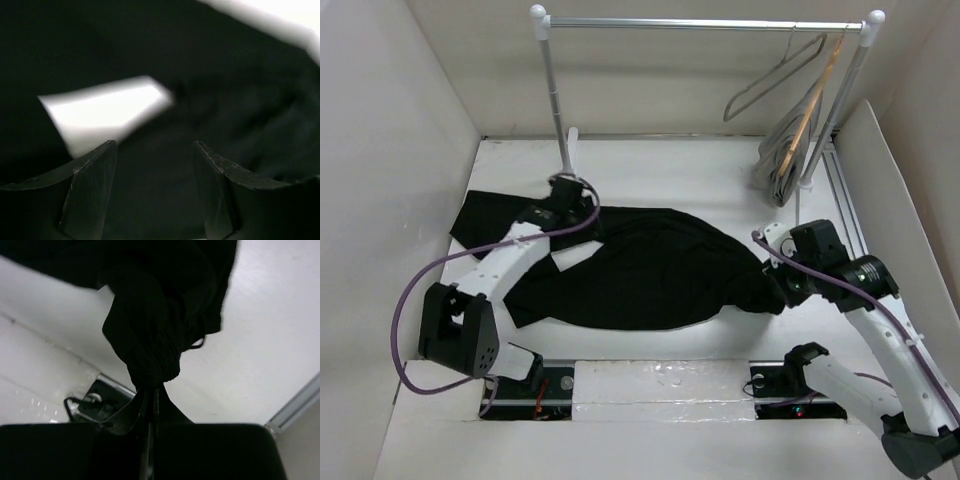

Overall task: Place the trousers on the hanger
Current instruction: Flatten out the trousers at the center of the board.

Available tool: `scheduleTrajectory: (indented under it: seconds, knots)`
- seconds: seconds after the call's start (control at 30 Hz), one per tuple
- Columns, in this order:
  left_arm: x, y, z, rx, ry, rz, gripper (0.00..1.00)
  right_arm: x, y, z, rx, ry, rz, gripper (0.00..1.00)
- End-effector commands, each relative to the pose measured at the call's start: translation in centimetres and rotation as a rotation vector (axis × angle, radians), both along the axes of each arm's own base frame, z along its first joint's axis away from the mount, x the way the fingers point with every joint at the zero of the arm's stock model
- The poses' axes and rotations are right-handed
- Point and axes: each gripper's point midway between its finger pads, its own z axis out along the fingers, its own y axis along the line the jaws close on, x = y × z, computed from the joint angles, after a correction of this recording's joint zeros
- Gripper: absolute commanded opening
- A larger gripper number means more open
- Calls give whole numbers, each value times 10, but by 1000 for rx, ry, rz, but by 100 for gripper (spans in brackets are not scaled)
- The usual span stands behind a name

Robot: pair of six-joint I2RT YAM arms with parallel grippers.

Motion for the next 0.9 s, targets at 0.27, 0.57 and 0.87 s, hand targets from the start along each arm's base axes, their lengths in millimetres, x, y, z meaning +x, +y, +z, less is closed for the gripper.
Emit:
scheduleTrajectory:
  seconds: [0.27, 0.57, 0.87]
  knots:
    - [-92, -142, -21, 88, 120, -346, 58, -37, 37, 0, 8, 178, 330, 73]
    - [-138, -292, -7, -116, 35, -705, 62, 98, -18, -5, 151, -121, -194, 0]
    - [-159, -371, -12, -146, 36, -979, 78, 115, -74, -84, 243, -39, -495, 66]
